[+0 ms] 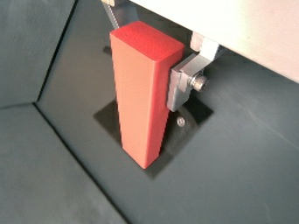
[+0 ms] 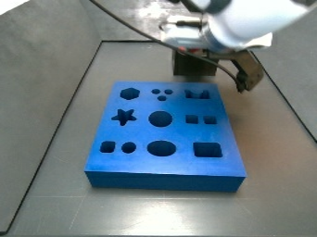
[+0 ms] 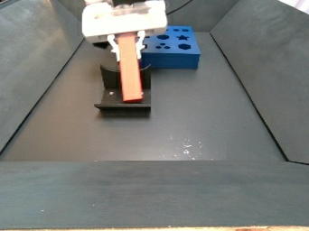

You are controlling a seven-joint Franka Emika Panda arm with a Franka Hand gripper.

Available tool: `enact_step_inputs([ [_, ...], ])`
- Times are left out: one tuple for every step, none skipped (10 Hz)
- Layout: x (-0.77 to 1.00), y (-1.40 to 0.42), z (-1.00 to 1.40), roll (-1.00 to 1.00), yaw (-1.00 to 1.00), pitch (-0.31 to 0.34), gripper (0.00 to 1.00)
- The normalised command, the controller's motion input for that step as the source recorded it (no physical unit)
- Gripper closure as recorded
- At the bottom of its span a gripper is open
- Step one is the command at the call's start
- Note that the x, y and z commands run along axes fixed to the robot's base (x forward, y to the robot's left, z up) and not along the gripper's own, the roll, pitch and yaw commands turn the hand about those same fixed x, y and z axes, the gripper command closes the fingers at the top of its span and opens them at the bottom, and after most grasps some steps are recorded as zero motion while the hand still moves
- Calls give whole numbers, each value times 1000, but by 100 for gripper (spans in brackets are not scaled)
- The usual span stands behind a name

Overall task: Pick up the rectangle object. Move up. Place the rectangle object on the fixture. Regrasp the rectangle object. Move to above the board. Insert the rectangle object.
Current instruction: Move to above the board.

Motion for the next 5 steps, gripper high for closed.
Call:
enact_step_inputs([
  [-338,92,1000,-113,152,136,100],
  [-315,86,1000,-82,169,65,100],
  [-306,82,1000,-65,168,38,100],
  [-292,78,1000,-46,142,-11,100],
  [-285,75,1000,-43,115,-36,100],
])
